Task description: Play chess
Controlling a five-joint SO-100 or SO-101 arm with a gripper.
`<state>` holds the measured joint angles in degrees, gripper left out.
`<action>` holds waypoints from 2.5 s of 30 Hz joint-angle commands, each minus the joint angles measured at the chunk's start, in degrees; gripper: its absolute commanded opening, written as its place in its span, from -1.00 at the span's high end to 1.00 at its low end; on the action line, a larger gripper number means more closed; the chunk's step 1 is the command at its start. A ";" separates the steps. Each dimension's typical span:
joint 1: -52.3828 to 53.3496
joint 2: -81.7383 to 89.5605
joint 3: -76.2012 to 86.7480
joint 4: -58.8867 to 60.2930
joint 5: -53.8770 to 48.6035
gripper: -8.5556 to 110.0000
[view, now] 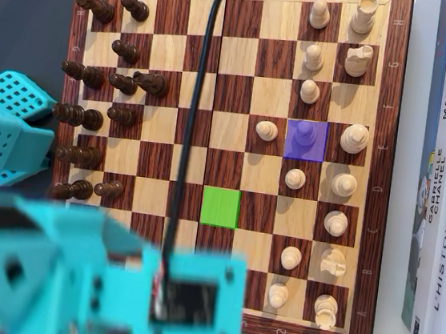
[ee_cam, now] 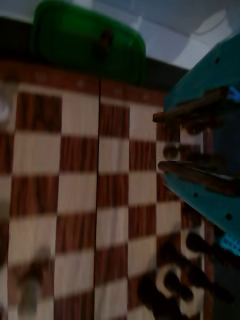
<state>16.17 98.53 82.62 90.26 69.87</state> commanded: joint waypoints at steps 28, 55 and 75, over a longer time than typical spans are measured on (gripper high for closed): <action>-27.51 -11.51 -8.00 -14.06 12.83 0.65; -21.97 -26.81 -19.95 -13.97 12.66 0.64; -22.24 -32.78 -23.99 -13.97 12.66 0.64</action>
<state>-6.42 65.48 61.44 76.64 82.88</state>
